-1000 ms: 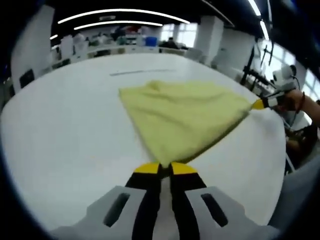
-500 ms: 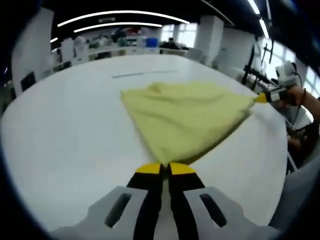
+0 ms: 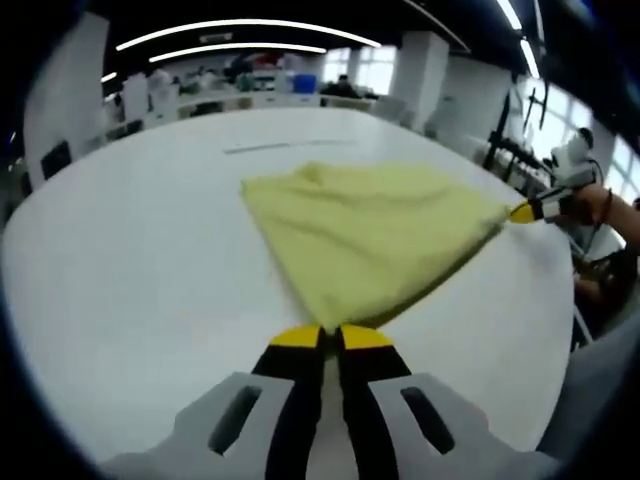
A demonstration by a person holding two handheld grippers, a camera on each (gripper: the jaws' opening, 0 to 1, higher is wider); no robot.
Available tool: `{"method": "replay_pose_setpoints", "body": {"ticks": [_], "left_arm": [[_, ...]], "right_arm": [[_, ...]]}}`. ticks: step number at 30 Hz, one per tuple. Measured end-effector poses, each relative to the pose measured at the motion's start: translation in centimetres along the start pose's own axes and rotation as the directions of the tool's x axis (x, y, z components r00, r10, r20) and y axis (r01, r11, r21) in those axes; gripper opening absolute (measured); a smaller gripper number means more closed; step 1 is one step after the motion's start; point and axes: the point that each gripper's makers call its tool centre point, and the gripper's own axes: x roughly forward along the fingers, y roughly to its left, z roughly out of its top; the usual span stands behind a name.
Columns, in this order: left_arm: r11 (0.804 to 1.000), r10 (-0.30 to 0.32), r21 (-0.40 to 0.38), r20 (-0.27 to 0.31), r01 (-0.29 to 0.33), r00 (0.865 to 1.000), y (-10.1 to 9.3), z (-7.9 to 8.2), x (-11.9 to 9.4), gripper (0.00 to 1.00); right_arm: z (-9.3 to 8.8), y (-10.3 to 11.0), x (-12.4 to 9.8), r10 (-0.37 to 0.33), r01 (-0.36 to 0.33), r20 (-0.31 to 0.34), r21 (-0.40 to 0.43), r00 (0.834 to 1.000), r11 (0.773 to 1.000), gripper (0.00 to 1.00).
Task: Fold the garment on the visible template until the final outline fits inside the template.
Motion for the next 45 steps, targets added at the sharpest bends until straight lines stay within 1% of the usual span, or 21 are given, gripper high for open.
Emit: {"method": "replay_pose_setpoints", "body": {"ticks": [3,5,6,7,8,9,11,12,14,15,17,21,26,30,39,40,41,45], "left_arm": [[1.0,-0.001,0.0,0.001,0.001,1.0,0.1,0.0,0.0,0.02],[1.0,-0.002,0.0,0.004,0.002,1.0,0.0,0.1,-0.1,0.02],[1.0,-0.002,0.001,0.005,0.002,1.0,0.0,0.1,-0.1,0.02],[1.0,-0.002,0.002,0.008,0.002,1.0,0.0,0.2,-0.1,0.02],[1.0,-0.003,0.001,0.01,0.003,1.0,0.0,0.2,-0.2,0.02],[1.0,-0.005,0.001,0.011,0.005,1.0,0.0,0.3,-0.2,0.02],[1.0,-0.008,0.003,0.009,0.008,1.0,0.0,0.3,-0.1,0.02],[1.0,-0.009,0.004,0.007,0.009,1.0,0.0,0.2,-0.1,0.02],[1.0,-0.01,0.005,0.002,0.01,1.0,0.0,0.2,-0.1,0.02],[1.0,-0.01,0.004,0.002,0.01,1.0,0.0,0.2,-0.1,0.02],[1.0,-0.009,0.002,0.001,0.009,1.0,0.0,0.2,-0.1,0.01],[1.0,-0.011,-0.005,-0.001,0.011,1.0,0.0,0.1,-0.2,0.01],[1.0,-0.011,0.011,-0.007,0.011,1.0,-0.3,-0.1,-0.5,0.01],[1.0,-0.015,0.025,-0.018,0.015,1.0,-0.6,-0.5,-0.9,0.01],[1.0,-0.012,0.014,-0.029,0.012,1.0,-1.1,-1.6,-1.9,0.01],[1.0,-0.002,0.023,-0.024,0.002,1.0,-1.1,-1.6,-2.1,0.01],[0.999,0.0,0.042,-0.03,0.001,1.0,-1.2,-1.7,-2.3,0.01],[0.998,0.002,0.057,-0.05,0.001,0.999,-1.5,-2.1,-2.9,0.01]], "right_arm": [[-0.2,-0.3,0.4,-0.015,0.015,0.002,0.017,1.0,1.0,0.07],[-0.4,-0.2,0.6,-0.007,0.007,-0.005,0.006,1.0,1.0,0.0],[-0.5,-0.2,0.6,-0.009,0.009,-0.006,-0.017,1.0,1.0,0.0],[-0.4,-0.5,0.5,-0.029,0.029,-0.009,-0.043,1.0,0.999,0.0],[0.1,-0.7,0.4,-0.044,0.044,0.01,-0.058,0.999,0.997,0.0],[0.6,-0.8,0.2,-0.046,0.048,0.025,-0.08,0.999,0.996,0.0],[0.9,-1.0,0.0,-0.044,0.046,0.023,-0.096,0.999,0.994,0.0],[0.9,-0.9,0.0,-0.034,0.035,0.017,-0.11,0.999,0.993,0.0],[0.7,-0.9,0.0,-0.026,0.024,-0.009,-0.177,1.0,0.984,0.0],[0.6,-0.8,0.0,-0.025,0.021,-0.018,-0.219,1.0,0.975,0.0],[0.3,-0.6,0.0,-0.017,0.01,-0.028,-0.242,0.999,0.97,0.0],[-0.2,-0.8,0.0,-0.006,-0.003,-0.039,-0.24,0.999,0.971,0.0],[-0.6,-0.8,-0.2,-0.005,-0.006,-0.044,-0.236,0.999,0.972,0.0],[-1.1,-0.7,-0.6,-0.002,-0.01,-0.051,-0.23,0.999,0.973,0.0],[-2.0,-0.3,-1.3,0.007,-0.021,-0.062,-0.217,0.998,0.976,0.0],[-2.1,-0.3,-1.4,0.009,-0.021,-0.061,-0.209,0.998,0.978,0.0],[-2.3,-0.1,-1.5,0.014,-0.025,-0.061,-0.19,0.998,0.981,0.0],[-2.7,0.1,-1.8,0.017,-0.029,-0.063,-0.186,0.998,0.982,0.0]]}}
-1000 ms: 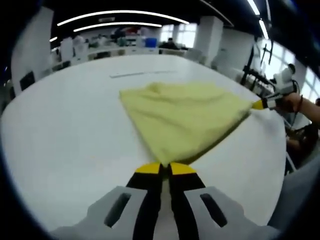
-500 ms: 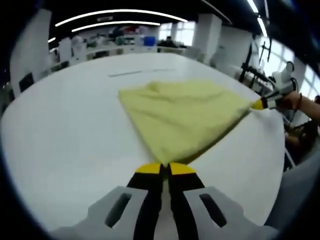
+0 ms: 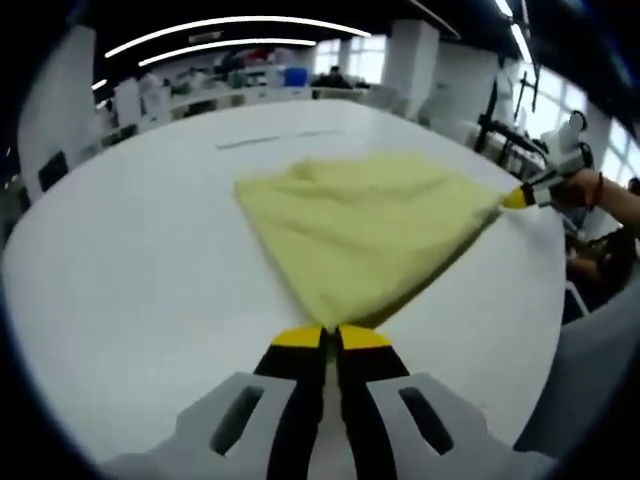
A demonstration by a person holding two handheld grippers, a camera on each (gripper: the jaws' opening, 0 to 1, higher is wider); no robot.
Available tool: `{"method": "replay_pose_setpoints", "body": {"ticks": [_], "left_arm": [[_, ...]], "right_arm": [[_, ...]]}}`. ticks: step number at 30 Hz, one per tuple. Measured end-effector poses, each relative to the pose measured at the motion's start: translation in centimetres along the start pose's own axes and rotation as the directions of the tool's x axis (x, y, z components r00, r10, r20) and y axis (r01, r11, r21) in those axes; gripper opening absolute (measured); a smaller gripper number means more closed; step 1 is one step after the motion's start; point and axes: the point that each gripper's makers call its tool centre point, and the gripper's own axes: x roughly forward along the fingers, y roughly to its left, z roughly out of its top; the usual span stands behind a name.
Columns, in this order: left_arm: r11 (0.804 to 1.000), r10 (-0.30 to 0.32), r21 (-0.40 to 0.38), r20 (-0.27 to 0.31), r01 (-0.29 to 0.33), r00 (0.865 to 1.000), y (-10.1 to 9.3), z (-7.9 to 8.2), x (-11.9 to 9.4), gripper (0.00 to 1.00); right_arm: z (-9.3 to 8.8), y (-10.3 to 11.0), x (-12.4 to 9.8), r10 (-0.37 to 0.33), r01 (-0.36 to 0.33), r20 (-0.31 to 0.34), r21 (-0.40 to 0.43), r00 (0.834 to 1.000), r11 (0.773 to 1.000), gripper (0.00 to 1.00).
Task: Fold the garment on the visible template until the final outline fits inside the template.
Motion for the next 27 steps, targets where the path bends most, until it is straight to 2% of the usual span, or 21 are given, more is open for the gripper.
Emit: {"method": "replay_pose_setpoints", "body": {"ticks": [11,20,23,27], "left_arm": [[0.999,0.036,0.009,-0.038,-0.036,0.999,0.0,-0.8,-0.4,0.01],[0.997,0.051,-0.053,-0.06,-0.054,0.997,0.2,-1.3,-0.2,0.01],[0.994,0.059,-0.086,-0.066,-0.064,0.996,0.3,-1.2,-0.2,0.01],[0.989,0.064,-0.126,-0.057,-0.071,0.996,0.2,-1.0,-0.3,0.02]], "right_arm": [[-0.5,0.6,-0.5,0.009,-0.009,0.001,0.035,1.0,0.999,0.0],[-1.0,0.8,-0.3,0.032,-0.031,-0.01,0.071,0.999,0.997,0.0],[-1.3,0.3,-0.4,-0.003,0.007,-0.03,0.119,1.0,0.993,0.0],[-0.9,0.3,-0.4,-0.006,0.007,-0.006,0.149,1.0,0.989,0.0]]}}
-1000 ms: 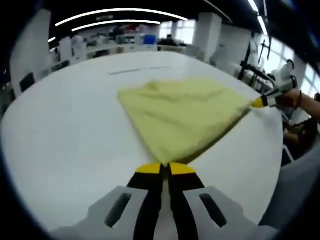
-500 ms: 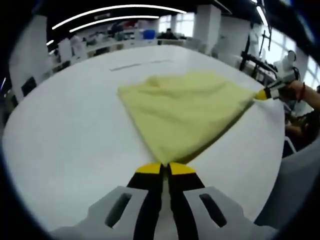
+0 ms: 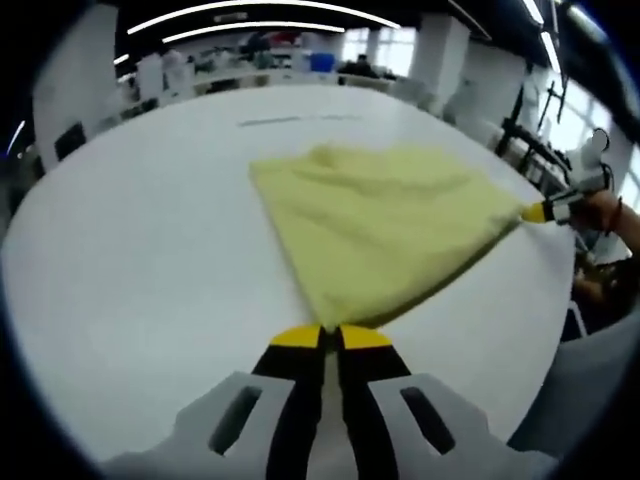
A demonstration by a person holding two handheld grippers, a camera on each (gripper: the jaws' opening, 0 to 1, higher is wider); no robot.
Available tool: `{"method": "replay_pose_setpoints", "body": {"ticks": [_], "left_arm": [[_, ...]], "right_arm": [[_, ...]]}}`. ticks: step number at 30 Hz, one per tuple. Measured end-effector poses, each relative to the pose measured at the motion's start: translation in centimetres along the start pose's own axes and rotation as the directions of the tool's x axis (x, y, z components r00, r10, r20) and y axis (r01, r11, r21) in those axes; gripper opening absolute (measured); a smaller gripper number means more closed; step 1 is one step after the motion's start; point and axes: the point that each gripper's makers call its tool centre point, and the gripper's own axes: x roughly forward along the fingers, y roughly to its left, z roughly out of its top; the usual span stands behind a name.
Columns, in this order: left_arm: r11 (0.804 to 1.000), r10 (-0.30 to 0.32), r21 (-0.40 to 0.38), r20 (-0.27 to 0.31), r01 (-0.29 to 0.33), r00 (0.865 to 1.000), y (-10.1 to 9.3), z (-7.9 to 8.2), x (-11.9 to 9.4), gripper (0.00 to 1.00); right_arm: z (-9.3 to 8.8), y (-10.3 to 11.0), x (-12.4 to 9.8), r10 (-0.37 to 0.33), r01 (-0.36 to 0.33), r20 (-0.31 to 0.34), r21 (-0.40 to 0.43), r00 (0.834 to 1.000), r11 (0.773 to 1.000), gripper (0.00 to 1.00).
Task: Fold the garment on the visible template until the final outline fits inside the template.
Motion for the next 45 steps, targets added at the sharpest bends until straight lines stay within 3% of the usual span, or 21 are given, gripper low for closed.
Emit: {"method": "replay_pose_setpoints", "body": {"ticks": [4,7,13,17,25,31,37,40,45], "left_arm": [[1.0,0.004,-0.016,0.003,-0.004,1.0,0.0,0.1,-0.3,0.07],[1.0,0.004,-0.013,0.013,-0.004,1.0,0.0,0.4,-0.9,0.18],[1.0,0.012,-0.015,0.043,-0.011,0.999,0.2,1.5,-2.4,0.37],[1.0,0.013,-0.024,0.081,-0.012,0.997,0.0,2.8,-3.5,0.55],[1.0,-0.005,0.004,0.139,0.004,0.99,-1.5,5.0,-5.5,0.74],[0.999,-0.031,-0.008,0.197,0.034,0.98,-2.6,6.6,-6.9,0.85],[0.998,-0.056,-0.017,0.231,0.062,0.971,-3.7,7.4,-8.1,0.93],[0.996,-0.077,-0.013,0.24,0.083,0.968,-4.4,7.9,-8.6,0.98],[0.996,-0.086,0.011,0.239,0.086,0.967,-4.5,8.0,-8.7,0.99]], "right_arm": [[0.3,0.2,-0.2,-0.004,0.004,0.006,0.005,1.0,1.0,0.01],[0.7,0.4,-0.5,0.003,-0.003,0.013,0.003,1.0,1.0,0.09],[2.5,1.5,-1.7,0.034,-0.034,0.054,0.002,0.998,0.999,0.31],[3.6,2.4,-2.4,0.056,-0.053,0.066,-0.046,0.996,0.998,0.45],[6.3,5.2,-4.7,0.119,-0.104,0.119,-0.126,0.986,0.987,0.68],[7.3,7.3,-6.5,0.189,-0.166,0.145,-0.153,0.971,0.974,0.81],[7.0,8.5,-7.6,0.211,-0.181,0.141,-0.2,0.967,0.963,0.93],[6.8,8.5,-7.7,0.21,-0.178,0.144,-0.208,0.967,0.962,0.96],[6.7,9.0,-7.8,0.226,-0.194,0.156,-0.197,0.962,0.961,0.99]]}}
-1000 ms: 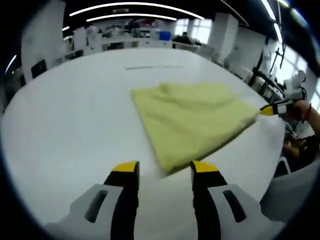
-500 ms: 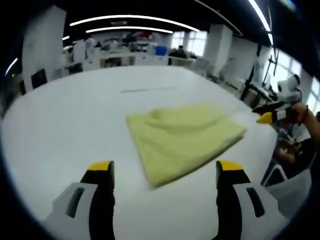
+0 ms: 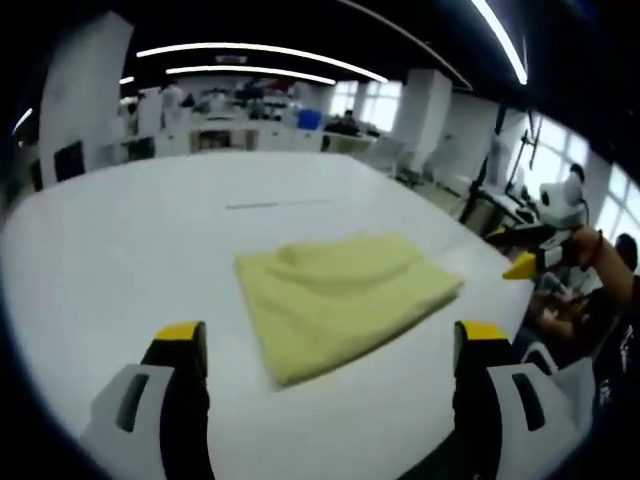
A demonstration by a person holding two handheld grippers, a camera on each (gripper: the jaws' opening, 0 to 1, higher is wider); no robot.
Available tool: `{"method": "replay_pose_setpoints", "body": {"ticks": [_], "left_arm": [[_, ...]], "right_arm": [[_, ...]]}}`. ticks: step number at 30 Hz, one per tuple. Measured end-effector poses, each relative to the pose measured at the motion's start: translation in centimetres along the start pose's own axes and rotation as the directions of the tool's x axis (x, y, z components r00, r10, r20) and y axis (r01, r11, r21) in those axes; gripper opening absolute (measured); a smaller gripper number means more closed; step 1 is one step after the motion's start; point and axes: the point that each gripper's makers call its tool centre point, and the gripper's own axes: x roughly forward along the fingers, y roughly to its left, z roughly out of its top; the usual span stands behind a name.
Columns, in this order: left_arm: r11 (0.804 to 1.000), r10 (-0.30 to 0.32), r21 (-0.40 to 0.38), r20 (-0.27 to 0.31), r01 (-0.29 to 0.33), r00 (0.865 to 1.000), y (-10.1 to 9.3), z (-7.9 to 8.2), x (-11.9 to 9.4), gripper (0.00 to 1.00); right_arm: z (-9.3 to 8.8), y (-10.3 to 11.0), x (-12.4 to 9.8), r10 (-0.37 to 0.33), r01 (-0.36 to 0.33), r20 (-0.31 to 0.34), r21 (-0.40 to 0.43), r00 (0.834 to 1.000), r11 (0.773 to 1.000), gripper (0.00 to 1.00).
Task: Fold the garment on the visible template until the final outline fits inside the template.
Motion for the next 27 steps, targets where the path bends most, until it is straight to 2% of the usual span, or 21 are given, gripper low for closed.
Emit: {"method": "replay_pose_setpoints", "body": {"ticks": [10,27], "left_arm": [[1.0,0.023,0.005,-0.012,-0.023,1.0,0.6,-0.9,-0.5,0.99],[0.999,0.044,-0.009,-0.024,-0.045,0.999,1.0,-1.8,-1.4,0.99]], "right_arm": [[0.7,0.3,-0.6,-0.016,0.016,0.02,-0.012,1.0,1.0,0.99],[-0.2,1.0,-0.8,-0.007,0.007,0.009,-0.007,1.0,1.0,0.98]]}}
